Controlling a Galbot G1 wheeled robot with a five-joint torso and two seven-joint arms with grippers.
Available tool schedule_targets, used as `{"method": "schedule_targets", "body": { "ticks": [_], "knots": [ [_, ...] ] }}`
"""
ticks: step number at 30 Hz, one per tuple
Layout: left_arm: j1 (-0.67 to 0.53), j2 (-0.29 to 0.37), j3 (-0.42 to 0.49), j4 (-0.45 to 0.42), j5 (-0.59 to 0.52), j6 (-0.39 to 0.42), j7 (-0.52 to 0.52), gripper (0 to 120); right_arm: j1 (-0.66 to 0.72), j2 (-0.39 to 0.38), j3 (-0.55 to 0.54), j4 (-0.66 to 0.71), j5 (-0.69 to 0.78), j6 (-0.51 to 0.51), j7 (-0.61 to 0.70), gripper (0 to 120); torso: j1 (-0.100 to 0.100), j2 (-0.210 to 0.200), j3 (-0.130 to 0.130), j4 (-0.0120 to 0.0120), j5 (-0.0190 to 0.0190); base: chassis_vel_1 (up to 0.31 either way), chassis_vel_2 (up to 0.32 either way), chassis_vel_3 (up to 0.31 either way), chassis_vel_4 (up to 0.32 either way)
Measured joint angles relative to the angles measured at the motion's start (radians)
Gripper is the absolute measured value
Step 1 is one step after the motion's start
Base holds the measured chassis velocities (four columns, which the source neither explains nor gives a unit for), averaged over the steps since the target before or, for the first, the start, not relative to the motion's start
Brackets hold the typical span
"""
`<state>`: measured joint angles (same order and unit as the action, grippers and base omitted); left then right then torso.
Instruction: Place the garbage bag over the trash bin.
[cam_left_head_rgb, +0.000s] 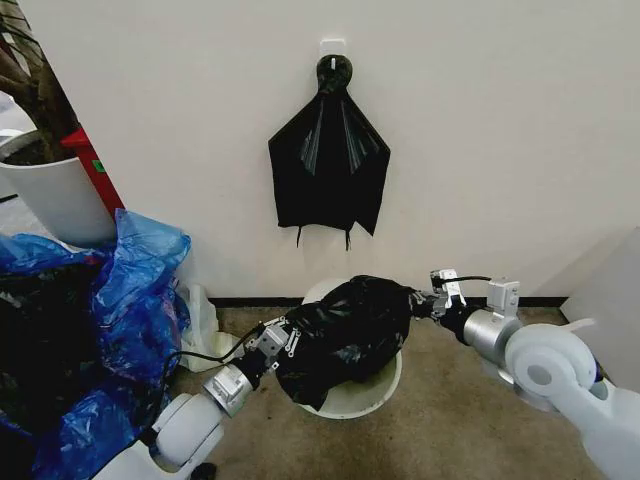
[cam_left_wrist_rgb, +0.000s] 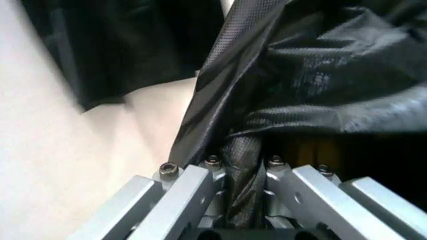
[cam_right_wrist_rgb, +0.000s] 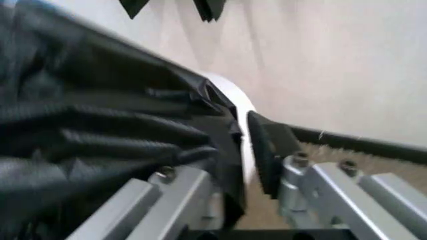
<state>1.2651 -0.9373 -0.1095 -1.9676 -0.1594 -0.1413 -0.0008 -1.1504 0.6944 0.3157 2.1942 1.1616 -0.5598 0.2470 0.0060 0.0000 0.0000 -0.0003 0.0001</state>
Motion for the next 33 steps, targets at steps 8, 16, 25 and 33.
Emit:
{"method": "schedule_targets", "body": {
  "ticks": [8, 16, 25, 33],
  "knots": [
    [-0.019, -0.016, -0.006, -0.022, -0.129, 0.12, -0.156, 1, -0.031, -0.018, -0.052, 0.107, -0.314, 0.06, -0.037, 36, 0.0, 0.0, 0.0, 0.0001, -0.0002, 0.0, 0.0, 0.0, 0.0],
    [0.004, -0.019, -0.014, -0.089, -0.249, 0.211, -0.263, 1, -0.049, -0.021, -0.123, 0.115, -0.666, 0.1, -0.202, 68, 0.0, 0.0, 0.0, 0.0, -0.0001, 0.0, 0.0, 0.0, 0.0],
    [0.004, -0.015, -0.016, -0.115, -0.294, 0.265, -0.312, 1, -0.075, -0.022, -0.144, 0.12, -0.974, 0.251, -0.334, 98, 0.0, 0.0, 0.0, 0.0001, -0.0001, 0.0, 0.0, 0.0, 0.0],
    [0.002, -0.008, -0.003, -0.12, -0.306, 0.278, -0.311, 1, -0.053, 0.012, -0.175, 0.104, -1.338, 0.383, -0.398, 100, 0.0, 0.0, 0.0, 0.0, -0.0002, 0.0, 0.0, 0.0, 0.0]
  ]
}}
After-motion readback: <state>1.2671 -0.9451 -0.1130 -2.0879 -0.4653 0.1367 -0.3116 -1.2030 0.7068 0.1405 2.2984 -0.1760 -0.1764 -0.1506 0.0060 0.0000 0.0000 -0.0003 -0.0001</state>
